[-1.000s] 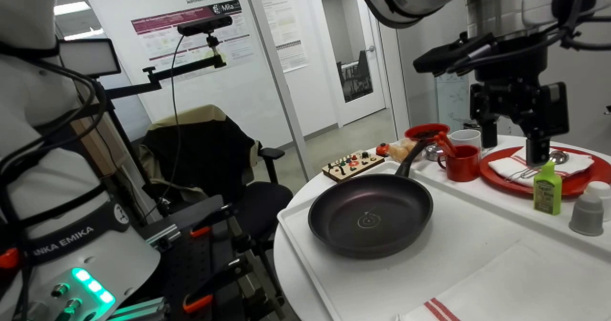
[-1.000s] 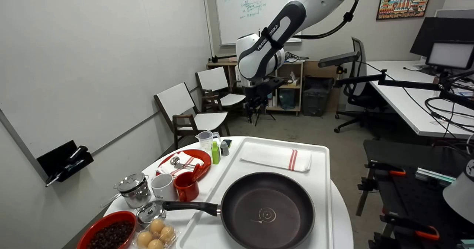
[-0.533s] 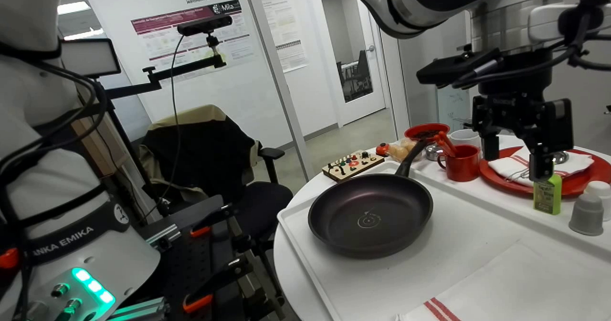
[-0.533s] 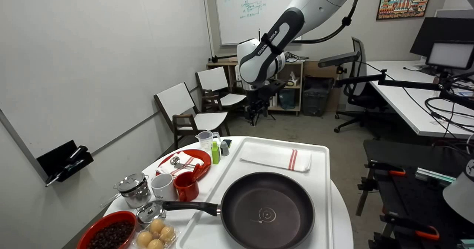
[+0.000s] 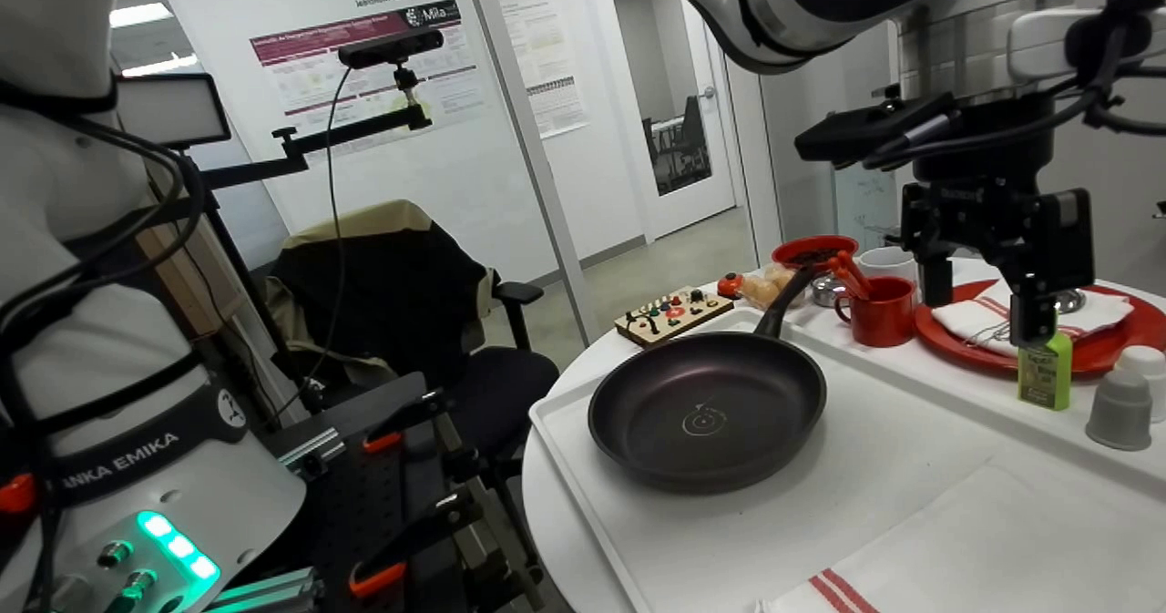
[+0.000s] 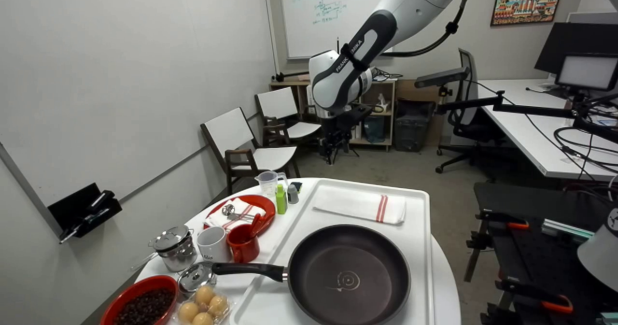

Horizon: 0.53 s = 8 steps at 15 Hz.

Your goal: Use the tissue to wipe the pan

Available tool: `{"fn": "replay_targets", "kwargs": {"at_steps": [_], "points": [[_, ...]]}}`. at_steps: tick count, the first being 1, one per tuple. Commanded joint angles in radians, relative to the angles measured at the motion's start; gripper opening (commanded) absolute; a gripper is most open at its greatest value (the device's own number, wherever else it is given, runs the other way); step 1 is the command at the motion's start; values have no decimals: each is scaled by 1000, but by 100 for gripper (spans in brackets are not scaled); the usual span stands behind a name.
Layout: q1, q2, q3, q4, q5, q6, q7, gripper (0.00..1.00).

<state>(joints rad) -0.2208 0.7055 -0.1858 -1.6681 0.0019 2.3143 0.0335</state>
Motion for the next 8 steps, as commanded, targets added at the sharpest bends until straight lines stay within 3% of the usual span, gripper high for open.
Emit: {"fn": "replay_targets", "kwargs": {"at_steps": [1, 8], "points": [[-5, 1, 4, 3, -4, -2, 2, 100], [-9, 23, -4, 14, -27, 21, -22, 100]]}}
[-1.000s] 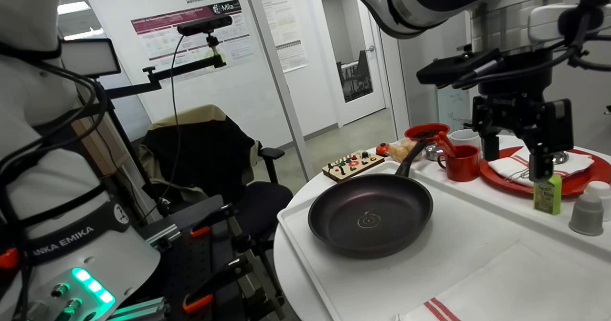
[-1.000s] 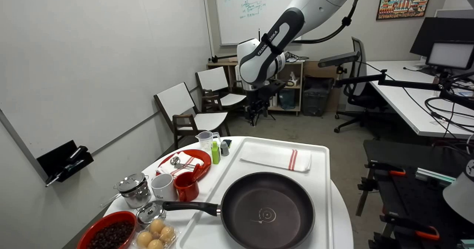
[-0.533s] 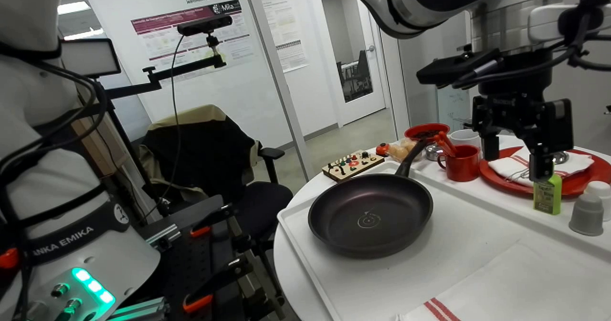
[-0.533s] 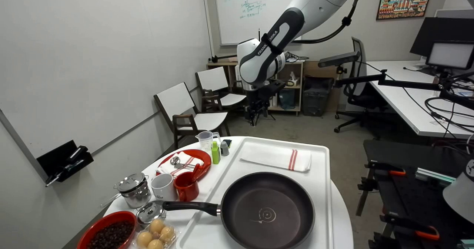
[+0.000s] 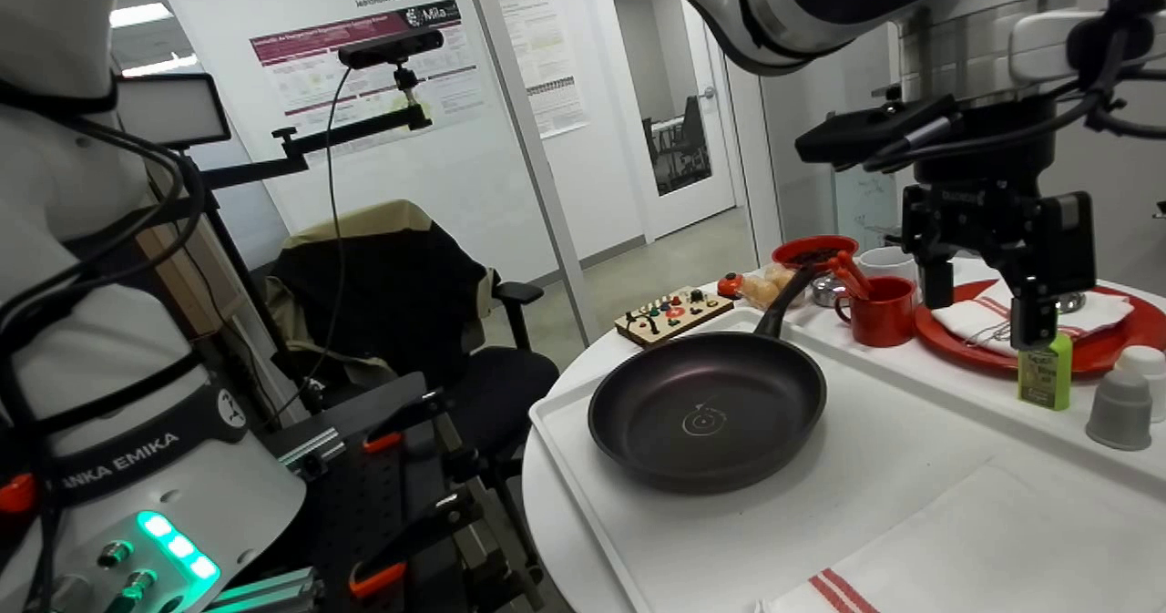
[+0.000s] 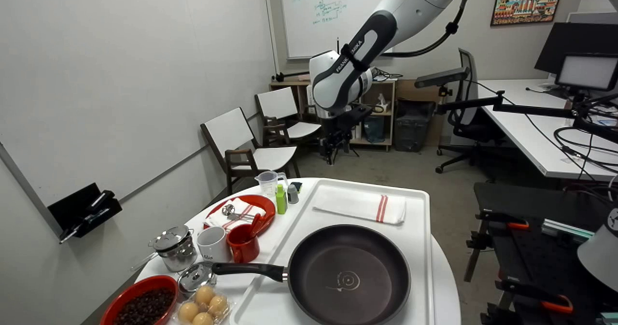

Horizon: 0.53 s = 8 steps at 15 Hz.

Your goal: Use the tissue to wipe the pan

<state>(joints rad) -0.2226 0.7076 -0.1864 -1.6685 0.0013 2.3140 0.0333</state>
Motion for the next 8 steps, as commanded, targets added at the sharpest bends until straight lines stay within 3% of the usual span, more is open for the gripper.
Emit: {"fn": "replay_targets", "kwargs": {"at_steps": [1, 8], "points": [[-12, 29, -3, 17, -38, 32, -45, 100], [-80, 135, 4, 67, -136, 140, -267, 100]]}}
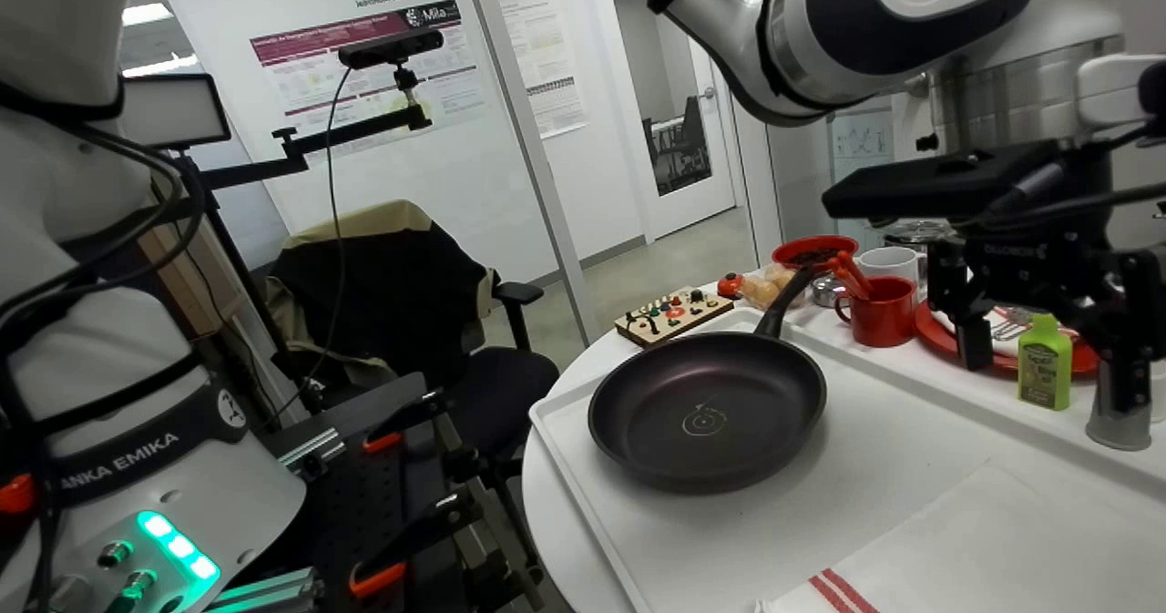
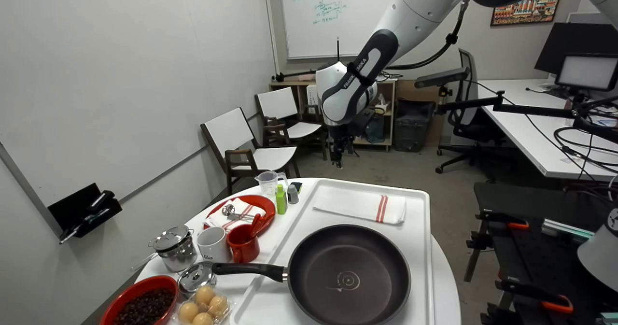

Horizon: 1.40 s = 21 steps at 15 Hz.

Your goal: Use the tissue to wipe the pan

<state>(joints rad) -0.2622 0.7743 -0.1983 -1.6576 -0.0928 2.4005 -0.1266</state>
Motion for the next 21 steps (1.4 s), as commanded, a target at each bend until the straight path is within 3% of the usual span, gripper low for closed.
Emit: {"fn": "replay_targets", "kwargs": {"at_steps": [1, 5, 12, 15, 21], "points": [[-58, 88, 25, 66, -53, 82, -161, 100], [-145, 170, 98, 114, -52, 172, -379, 100], [-293, 231, 292, 120, 6, 292, -695, 100], [-298, 245, 309, 125, 46, 279, -683, 100], [-228, 292, 217, 137, 60, 262, -527, 100]]}}
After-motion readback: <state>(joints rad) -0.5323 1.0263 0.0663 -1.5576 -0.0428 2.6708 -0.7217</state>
